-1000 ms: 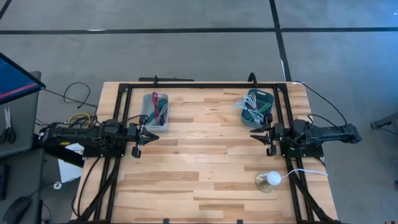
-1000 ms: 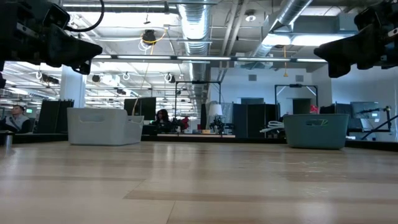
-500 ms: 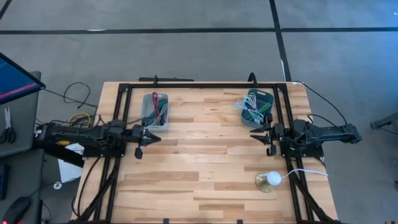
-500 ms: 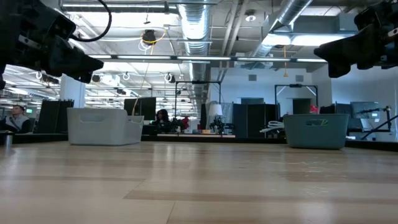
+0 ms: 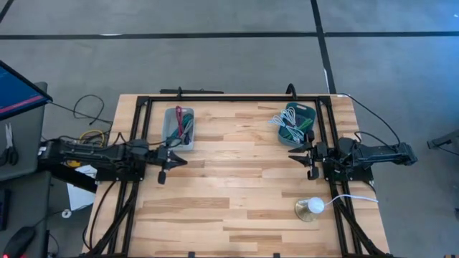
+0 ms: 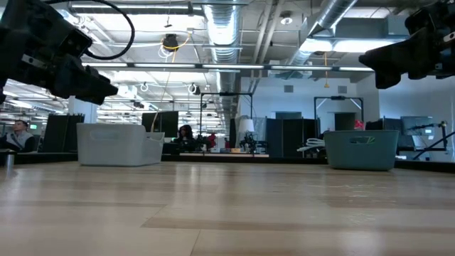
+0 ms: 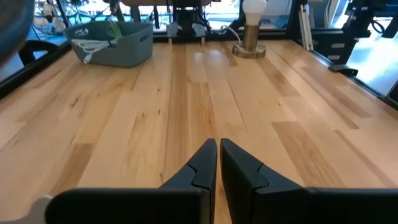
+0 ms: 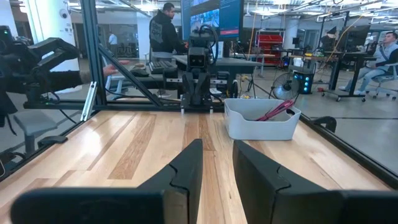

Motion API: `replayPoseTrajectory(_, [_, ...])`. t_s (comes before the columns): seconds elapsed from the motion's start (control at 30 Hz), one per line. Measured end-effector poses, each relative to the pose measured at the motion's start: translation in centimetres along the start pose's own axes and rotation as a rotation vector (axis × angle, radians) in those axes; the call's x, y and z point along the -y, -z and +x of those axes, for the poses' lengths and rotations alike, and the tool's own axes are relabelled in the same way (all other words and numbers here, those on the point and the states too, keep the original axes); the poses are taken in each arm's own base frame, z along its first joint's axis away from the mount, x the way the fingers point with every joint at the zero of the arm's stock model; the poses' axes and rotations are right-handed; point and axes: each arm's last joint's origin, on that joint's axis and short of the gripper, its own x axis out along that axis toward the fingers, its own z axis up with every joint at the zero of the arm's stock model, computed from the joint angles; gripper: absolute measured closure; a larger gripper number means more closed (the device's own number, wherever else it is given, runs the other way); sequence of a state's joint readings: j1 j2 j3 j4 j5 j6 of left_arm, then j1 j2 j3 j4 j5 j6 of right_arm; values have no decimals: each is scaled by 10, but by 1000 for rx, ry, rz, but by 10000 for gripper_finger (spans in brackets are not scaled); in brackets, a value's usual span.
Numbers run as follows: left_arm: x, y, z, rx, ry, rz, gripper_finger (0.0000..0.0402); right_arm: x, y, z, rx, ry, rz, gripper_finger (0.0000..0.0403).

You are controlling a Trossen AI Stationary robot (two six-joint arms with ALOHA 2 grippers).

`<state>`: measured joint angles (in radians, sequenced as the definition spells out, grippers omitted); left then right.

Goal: Pick & Place USB Port
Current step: Return to Home Position

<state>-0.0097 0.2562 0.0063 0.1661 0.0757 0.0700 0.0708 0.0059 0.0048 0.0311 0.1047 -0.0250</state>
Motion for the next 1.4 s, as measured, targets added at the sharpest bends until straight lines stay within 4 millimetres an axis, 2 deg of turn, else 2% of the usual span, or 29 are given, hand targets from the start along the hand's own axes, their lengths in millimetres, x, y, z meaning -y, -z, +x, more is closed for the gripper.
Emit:
replayPoseTrajectory(0.83, [0, 4, 3, -49, 4, -3, 380, 0, 0, 0, 0, 0, 0, 321])
replayPoseTrajectory(1.4, [0, -24, -20, 299, -20, 23, 380, 0, 0, 0, 0, 0, 0, 321])
